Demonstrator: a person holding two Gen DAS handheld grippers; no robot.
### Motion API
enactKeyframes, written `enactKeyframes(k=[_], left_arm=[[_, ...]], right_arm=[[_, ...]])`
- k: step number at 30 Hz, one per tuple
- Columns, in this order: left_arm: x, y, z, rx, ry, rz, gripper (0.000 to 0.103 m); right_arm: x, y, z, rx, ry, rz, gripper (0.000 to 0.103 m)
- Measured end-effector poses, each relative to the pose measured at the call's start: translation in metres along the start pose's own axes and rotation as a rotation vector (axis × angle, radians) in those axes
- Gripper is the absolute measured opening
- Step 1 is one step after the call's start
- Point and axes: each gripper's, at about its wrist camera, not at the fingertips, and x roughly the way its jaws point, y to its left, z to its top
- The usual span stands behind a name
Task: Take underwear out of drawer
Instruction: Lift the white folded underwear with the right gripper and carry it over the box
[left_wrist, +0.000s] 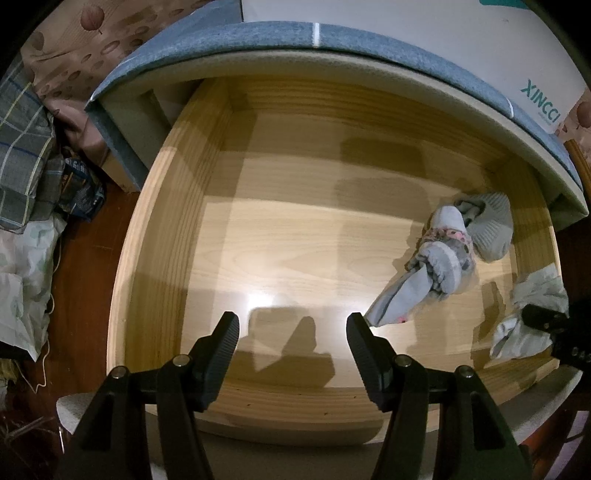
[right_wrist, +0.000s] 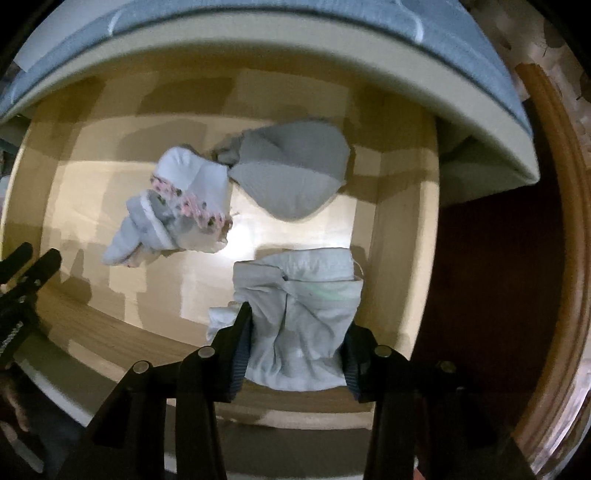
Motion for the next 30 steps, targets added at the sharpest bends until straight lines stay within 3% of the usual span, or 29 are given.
enactKeyframes(k=[9,19,30], left_arm=[[0.001,0.002,0.000,-0.004,0.003,-0.004,0.062],[0.003,0.001,0.000,-0.005,0.010,-0.001,0.062],[0.005,0.000,0.001,-0.005,0.020,0.007,0.062]], right_arm=[[-0.051,-0.002,0.002,-0.006,-0.054,0.012,0.039],[-0.128,-0.013,-0.002,-0.038,-0.175,0.046,0.039],[-0.196,-0.016,0.041,-0.034,-0.334,0.074,0.039]])
